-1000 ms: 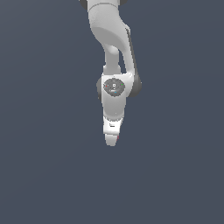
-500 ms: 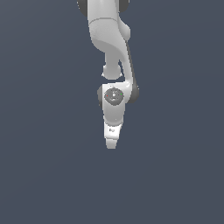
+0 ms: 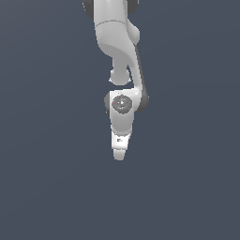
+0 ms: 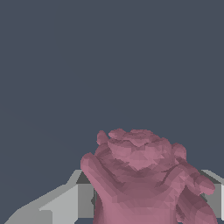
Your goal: Pick up the object and move it to a goal position.
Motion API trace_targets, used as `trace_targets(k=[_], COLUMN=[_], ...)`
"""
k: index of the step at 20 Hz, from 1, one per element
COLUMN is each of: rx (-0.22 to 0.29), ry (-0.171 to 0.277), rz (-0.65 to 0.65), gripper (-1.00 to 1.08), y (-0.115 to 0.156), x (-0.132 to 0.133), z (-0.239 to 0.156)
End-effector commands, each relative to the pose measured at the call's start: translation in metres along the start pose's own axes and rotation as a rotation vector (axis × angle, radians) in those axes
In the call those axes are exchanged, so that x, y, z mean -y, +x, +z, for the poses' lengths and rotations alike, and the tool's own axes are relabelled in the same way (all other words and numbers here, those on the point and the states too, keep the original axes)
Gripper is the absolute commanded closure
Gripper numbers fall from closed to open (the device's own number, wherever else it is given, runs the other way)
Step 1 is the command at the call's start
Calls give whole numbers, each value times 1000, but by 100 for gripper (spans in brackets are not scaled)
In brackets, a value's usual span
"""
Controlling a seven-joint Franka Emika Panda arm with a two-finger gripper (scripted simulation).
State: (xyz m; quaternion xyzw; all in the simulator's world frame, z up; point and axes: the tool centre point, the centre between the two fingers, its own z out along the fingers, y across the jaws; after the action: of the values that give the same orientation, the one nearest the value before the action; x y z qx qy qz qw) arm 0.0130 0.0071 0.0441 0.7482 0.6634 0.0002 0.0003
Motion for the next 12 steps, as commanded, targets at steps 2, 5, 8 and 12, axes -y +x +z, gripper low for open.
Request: trace_targets(k=[2, 5, 8, 12], rx=[0, 0, 0, 0], ry=[1, 0, 0, 0], rz=[0, 0, 0, -1], gripper=[108, 108, 108, 108], y=[0, 0, 1, 5], x=[0, 0, -1, -2], z=[1, -1, -9, -28])
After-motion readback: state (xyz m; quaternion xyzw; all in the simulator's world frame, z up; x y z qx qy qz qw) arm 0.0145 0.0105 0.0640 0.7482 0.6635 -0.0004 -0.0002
